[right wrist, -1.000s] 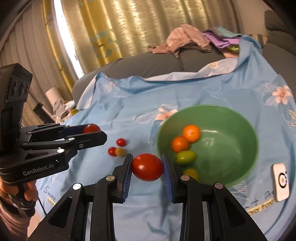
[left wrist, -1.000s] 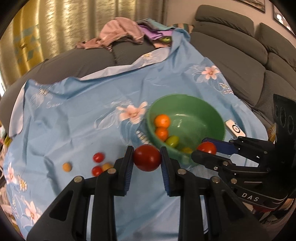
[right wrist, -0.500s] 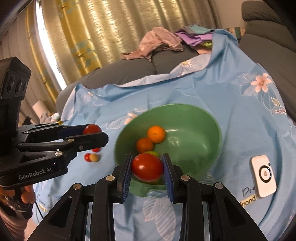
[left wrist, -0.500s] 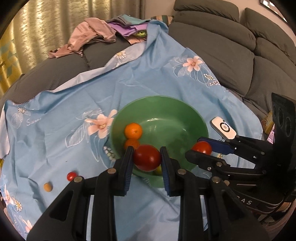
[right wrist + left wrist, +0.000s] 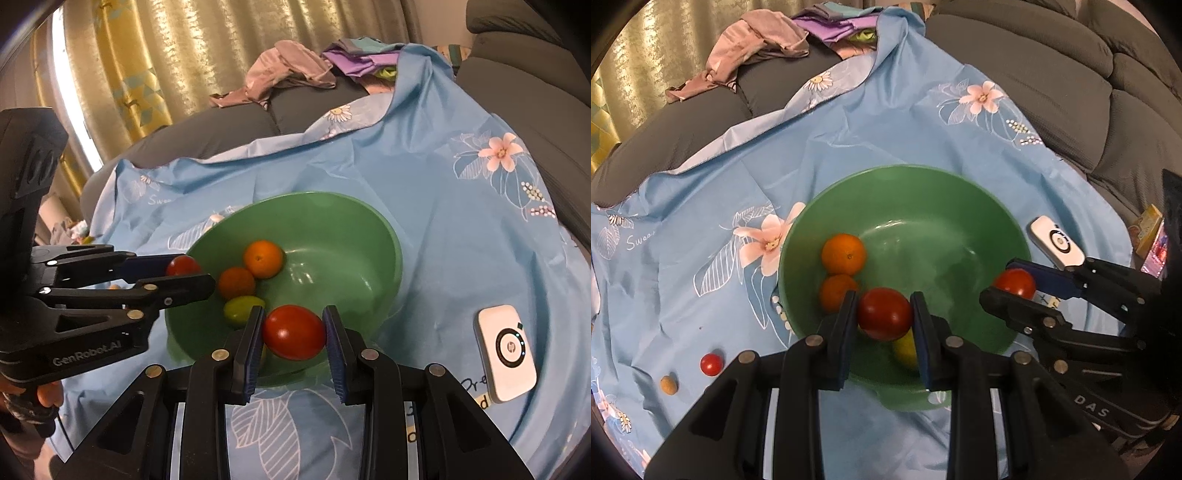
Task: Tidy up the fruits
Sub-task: 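Carry both cherry tomatoes over the green bowl and open both grippers, then withdraw both grippers from the bowl toward the remaining small fruits, then grasp a brown round fruit with the left gripper while the right gripper grasps another, then carry both brown fruits over the green bowl and open both grippers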
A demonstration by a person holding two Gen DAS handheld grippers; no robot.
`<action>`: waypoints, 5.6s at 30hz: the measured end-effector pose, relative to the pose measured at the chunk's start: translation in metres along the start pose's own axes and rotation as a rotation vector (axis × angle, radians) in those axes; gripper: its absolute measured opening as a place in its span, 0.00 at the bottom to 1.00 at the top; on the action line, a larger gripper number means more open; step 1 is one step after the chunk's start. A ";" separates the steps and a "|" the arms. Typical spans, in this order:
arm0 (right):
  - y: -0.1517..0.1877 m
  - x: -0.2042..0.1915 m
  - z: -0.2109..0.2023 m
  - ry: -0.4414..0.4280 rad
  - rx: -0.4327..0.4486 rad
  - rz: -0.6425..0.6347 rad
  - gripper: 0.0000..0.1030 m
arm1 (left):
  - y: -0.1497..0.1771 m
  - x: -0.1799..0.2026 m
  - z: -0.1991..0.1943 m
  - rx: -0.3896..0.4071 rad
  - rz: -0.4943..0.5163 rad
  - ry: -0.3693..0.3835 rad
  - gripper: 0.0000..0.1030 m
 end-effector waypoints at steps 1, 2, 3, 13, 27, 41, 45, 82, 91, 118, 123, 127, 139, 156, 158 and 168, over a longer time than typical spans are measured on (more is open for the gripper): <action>0.000 -0.001 0.001 0.001 -0.003 -0.004 0.33 | 0.001 -0.002 0.003 -0.007 -0.004 -0.003 0.27; 0.001 -0.001 0.003 0.002 -0.006 -0.007 0.33 | 0.001 -0.003 0.004 -0.011 -0.006 -0.007 0.27; 0.001 0.000 0.005 0.005 -0.010 -0.007 0.33 | 0.002 -0.004 0.007 -0.018 -0.010 -0.011 0.27; 0.001 0.002 0.004 0.009 -0.018 0.023 0.34 | 0.008 -0.020 -0.001 -0.005 -0.052 -0.046 0.66; 0.009 -0.034 -0.028 -0.050 -0.005 -0.010 0.34 | 0.050 -0.046 -0.059 0.056 -0.126 -0.139 0.77; 0.038 -0.105 -0.022 -0.126 -0.069 -0.181 0.34 | 0.178 -0.113 -0.105 0.036 -0.374 -0.225 0.78; 0.050 -0.121 -0.009 -0.156 -0.114 -0.196 0.34 | 0.223 -0.129 -0.113 0.002 -0.452 -0.248 0.78; 0.054 -0.205 0.145 -0.167 -0.365 -0.431 0.32 | 0.172 -0.236 -0.033 -0.056 -0.413 -0.212 0.67; 0.048 -0.189 0.131 -0.201 -0.327 -0.342 0.28 | 0.164 -0.241 0.000 -0.101 -0.417 -0.195 0.40; 0.051 -0.165 0.062 -0.276 -0.227 -0.214 0.28 | 0.169 -0.182 -0.055 -0.009 -0.398 -0.159 0.24; 0.061 -0.163 0.042 -0.299 -0.218 -0.198 0.28 | 0.179 -0.153 -0.076 0.005 -0.400 -0.134 0.24; 0.060 -0.161 0.026 -0.310 -0.194 -0.192 0.28 | 0.180 -0.137 -0.087 0.012 -0.389 -0.133 0.24; 0.042 -0.145 -0.017 -0.308 -0.092 -0.173 0.28 | 0.157 -0.104 -0.109 0.057 -0.336 -0.132 0.24; 0.020 -0.109 -0.036 -0.268 -0.009 -0.128 0.28 | 0.101 -0.073 -0.110 0.114 -0.231 -0.092 0.24; 0.017 -0.105 -0.036 -0.264 -0.002 -0.122 0.28 | 0.093 -0.068 -0.108 0.117 -0.216 -0.086 0.24; 0.007 -0.078 -0.035 -0.224 0.029 -0.086 0.28 | 0.050 -0.042 -0.088 0.124 -0.137 -0.043 0.24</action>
Point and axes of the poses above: each gripper's, at about its wrist camera, not at the fingertips, and z roughly the way its jaws point, x to its right, y to its underside, the point moved 8 cm from there along z, roughly the way its jaws point, and after that the axes turned 5 degrees about z, right-handed, at the moved point
